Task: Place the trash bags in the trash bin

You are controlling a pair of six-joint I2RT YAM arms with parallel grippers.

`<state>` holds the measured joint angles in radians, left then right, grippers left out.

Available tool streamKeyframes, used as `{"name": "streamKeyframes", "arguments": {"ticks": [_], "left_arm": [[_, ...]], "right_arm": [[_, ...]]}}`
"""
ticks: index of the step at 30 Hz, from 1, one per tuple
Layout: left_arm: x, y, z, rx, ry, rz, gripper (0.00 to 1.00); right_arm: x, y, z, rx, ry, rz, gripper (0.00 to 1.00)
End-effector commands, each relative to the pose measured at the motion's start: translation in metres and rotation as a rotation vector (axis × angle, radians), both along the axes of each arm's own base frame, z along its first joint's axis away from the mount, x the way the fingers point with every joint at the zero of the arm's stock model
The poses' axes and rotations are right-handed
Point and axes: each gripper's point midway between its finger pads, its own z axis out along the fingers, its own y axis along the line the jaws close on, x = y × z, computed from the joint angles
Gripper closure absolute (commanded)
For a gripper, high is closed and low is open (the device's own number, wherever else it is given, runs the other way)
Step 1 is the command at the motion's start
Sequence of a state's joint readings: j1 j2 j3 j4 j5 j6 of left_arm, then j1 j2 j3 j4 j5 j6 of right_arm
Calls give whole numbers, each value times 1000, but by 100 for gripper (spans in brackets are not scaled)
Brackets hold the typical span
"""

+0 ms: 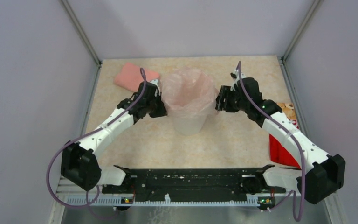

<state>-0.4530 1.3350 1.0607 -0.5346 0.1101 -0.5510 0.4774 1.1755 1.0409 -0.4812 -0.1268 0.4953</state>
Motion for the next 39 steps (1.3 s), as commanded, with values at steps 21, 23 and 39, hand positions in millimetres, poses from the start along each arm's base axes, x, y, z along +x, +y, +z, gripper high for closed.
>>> {"name": "streamKeyframes", "arguments": {"ticks": [21,23,39], "left_arm": [[0,5,-12,81,-58,88,100],[1,4,-13,86,-56,85,100],[5,10,-52,105,18,105,100]], "right_arm": [[37,-43,-49,-61,20,-124,96],[37,-45,-58,-72,31,-129,96],[47,-53,-119,-180,104,-140,100]]}}
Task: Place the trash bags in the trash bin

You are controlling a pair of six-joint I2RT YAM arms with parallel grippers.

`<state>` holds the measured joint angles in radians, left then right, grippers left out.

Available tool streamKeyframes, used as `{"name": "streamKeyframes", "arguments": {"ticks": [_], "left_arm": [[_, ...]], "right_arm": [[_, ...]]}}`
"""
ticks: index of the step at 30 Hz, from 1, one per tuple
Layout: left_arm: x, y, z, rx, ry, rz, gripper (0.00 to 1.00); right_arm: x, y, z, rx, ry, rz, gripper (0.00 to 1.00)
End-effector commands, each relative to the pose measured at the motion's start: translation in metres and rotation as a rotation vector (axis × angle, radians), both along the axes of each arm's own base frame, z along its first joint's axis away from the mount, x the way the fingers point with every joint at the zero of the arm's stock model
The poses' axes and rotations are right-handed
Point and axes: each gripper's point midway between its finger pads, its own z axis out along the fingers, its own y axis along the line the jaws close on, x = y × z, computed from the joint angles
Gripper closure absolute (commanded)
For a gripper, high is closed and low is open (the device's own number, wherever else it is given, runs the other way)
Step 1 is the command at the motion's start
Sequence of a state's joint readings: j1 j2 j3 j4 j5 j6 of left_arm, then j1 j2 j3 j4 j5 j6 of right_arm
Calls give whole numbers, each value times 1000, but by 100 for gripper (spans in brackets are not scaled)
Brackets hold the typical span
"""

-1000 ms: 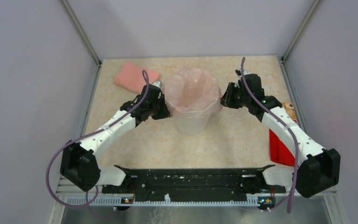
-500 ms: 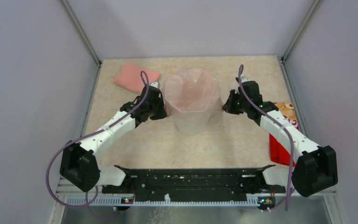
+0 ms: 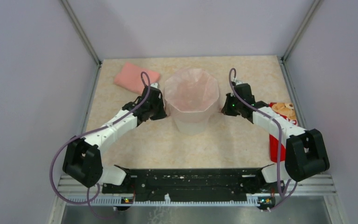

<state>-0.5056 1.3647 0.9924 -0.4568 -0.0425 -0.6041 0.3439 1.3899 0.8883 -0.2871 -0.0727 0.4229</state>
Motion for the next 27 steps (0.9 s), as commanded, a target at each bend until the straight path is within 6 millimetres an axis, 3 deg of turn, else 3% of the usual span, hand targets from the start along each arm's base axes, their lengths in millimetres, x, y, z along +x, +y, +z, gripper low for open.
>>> {"name": "streamKeyframes", "arguments": {"ticks": [1,15,27], "left_arm": [[-1,7,-27,26,41,20,100],[-7,4,-66,26,121,23,100],[-13,6,-99,36,177,33,100]], "right_arm": [[5,-7,-14,-33,-9,-10,100],[0,-15,-51,-80,28,-18,100],[-2,-18,-69,-96,34,-22,100]]}}
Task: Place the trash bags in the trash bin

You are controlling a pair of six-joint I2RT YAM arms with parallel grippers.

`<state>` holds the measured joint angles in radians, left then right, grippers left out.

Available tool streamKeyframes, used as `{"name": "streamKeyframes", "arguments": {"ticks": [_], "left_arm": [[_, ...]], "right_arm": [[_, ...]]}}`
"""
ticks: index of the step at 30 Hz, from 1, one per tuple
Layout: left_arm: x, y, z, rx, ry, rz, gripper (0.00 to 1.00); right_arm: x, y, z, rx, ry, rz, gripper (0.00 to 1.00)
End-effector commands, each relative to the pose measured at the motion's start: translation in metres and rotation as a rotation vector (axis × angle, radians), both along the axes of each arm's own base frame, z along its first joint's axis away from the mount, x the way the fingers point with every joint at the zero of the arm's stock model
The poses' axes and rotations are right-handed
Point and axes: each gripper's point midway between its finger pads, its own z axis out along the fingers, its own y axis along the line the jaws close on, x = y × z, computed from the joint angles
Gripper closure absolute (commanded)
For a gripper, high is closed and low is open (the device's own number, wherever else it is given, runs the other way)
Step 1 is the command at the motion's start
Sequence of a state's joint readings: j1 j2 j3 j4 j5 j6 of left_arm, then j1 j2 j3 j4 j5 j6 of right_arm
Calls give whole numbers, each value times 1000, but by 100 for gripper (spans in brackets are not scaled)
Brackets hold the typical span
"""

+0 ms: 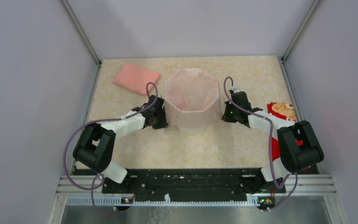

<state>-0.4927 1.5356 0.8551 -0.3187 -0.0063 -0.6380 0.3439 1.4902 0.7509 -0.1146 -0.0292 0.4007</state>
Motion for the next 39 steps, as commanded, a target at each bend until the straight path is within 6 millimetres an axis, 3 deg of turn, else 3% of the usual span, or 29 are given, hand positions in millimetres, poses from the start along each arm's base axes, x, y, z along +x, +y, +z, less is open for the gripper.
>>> {"name": "streamKeyframes", "arguments": {"ticks": [1,8,14,20,23,26,32,37,39], "left_arm": [[1,2,-11,3,3,15,100],[-1,-3,-12,-24,12,-9,100],[4,-5,18,-46,-49,-19,89],[6,-3,38,-48,-80,-14,71],[8,3,45,-27,-101,6,67],[10,8,55,-10,-125,20,67],[14,13,76,-4,-171,24,67],[15,8,94,-22,-200,-16,65],[16,8,100,-25,-213,-27,62]], "right_arm": [[4,-10,-7,-42,-13,-21,100],[4,-11,-3,-45,-11,-27,100],[6,-9,36,-26,-55,-22,93],[4,-12,67,-21,-86,-28,70],[2,-14,82,-20,-98,-37,62],[3,-16,111,-15,-142,-46,51],[6,-21,191,-9,-271,-56,31],[5,-15,253,36,-357,-21,13],[3,-8,273,41,-384,3,11]]}}
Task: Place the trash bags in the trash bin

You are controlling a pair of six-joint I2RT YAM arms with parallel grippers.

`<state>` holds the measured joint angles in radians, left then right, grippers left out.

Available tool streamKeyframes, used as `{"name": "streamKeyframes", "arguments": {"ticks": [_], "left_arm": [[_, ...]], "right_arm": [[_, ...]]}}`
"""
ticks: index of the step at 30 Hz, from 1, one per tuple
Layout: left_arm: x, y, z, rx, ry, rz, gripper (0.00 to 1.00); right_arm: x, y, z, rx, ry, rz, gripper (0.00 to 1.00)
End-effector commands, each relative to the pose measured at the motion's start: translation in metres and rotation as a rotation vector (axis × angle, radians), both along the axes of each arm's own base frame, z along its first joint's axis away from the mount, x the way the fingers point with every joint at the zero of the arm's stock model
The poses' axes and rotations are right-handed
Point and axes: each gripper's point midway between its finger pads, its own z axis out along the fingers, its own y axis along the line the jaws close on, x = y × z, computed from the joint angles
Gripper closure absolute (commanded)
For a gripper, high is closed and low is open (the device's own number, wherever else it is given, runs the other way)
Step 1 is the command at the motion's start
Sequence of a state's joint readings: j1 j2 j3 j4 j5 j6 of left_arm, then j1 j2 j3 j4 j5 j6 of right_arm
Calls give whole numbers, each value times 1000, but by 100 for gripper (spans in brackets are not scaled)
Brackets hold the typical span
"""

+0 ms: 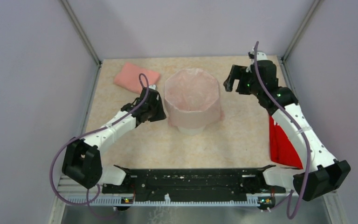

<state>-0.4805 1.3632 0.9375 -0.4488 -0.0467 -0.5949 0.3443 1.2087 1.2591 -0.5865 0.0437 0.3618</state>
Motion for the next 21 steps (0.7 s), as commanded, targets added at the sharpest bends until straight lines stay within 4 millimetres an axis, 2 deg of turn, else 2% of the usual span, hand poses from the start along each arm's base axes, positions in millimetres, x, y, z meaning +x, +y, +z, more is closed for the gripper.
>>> {"name": "streamKeyframes", "arguments": {"ticks": [1,4,8,13,17,21], "left_arm": [[8,-3,32,-16,-78,-35,62],[8,-5,39,-22,-90,-52,60],[9,-8,44,-31,-98,-66,60],[7,-17,53,-79,-113,-103,60],[8,-22,56,-97,-122,-122,60],[7,-22,54,-104,-120,-123,60]], "right_arm": [[-11,7,53,-3,-70,47,11],[-17,26,77,-30,-99,98,10],[-22,59,106,-58,-137,186,11],[-21,108,99,-128,-99,288,15],[-16,140,77,-180,-42,348,19],[-14,162,52,-221,9,394,22]]}}
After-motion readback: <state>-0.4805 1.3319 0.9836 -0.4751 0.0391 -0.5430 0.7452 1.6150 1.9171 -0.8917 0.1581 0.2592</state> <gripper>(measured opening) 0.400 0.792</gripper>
